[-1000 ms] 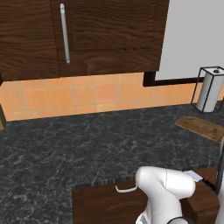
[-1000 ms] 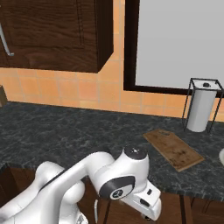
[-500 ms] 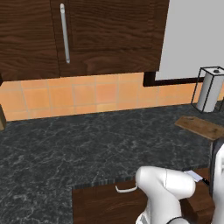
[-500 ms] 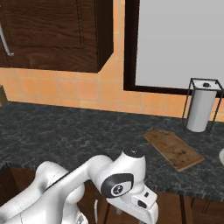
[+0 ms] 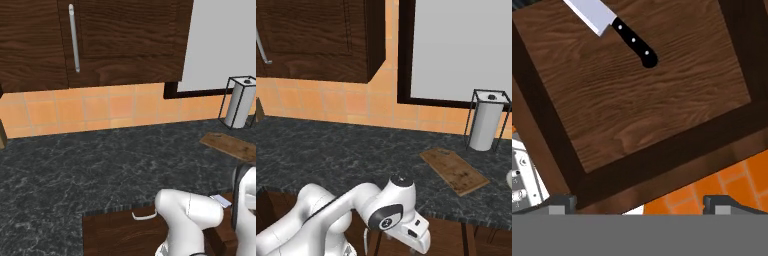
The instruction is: Pick up the knife from the drawer and place it on the cutting board. Then place the meat from the plate to the cutting board.
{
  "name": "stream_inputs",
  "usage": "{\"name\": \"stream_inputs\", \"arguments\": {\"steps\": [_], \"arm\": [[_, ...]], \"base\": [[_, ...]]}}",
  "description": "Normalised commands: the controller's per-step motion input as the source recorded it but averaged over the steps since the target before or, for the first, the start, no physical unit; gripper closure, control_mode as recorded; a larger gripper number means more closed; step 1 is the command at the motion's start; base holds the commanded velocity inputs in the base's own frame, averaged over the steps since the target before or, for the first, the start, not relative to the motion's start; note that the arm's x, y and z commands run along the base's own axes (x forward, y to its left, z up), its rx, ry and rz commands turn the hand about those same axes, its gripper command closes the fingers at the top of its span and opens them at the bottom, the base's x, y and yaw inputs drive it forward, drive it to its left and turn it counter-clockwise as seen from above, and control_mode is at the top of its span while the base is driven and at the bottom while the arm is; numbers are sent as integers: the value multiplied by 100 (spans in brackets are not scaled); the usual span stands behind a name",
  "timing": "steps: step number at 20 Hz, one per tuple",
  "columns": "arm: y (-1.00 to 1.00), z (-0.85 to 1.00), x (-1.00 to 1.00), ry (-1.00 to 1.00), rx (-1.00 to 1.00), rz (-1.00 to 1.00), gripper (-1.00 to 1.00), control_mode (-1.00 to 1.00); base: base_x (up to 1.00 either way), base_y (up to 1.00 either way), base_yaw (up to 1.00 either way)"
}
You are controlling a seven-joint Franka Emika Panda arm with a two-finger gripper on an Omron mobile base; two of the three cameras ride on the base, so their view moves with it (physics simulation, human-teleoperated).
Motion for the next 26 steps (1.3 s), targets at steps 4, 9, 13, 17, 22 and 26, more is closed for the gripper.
{"name": "stream_inputs", "arguments": {"steps": [4, 9, 13, 17, 22, 26], "arm": [[-11, -46, 0, 0, 0, 0, -100, -100], [-22, -31, -24, 2, 0, 0, -100, -100], [-33, -19, -39, 4, 0, 0, -100, -100], [-22, -5, -38, 2, 0, 0, -100, -100], [0, 33, 36, 0, 0, 3, -100, -100], [0, 12, 76, 0, 0, 6, -100, -100]], "base": [[0, 0, 0], [0, 0, 0], [0, 0, 0], [0, 0, 0], [0, 0, 0], [0, 0, 0]]}}
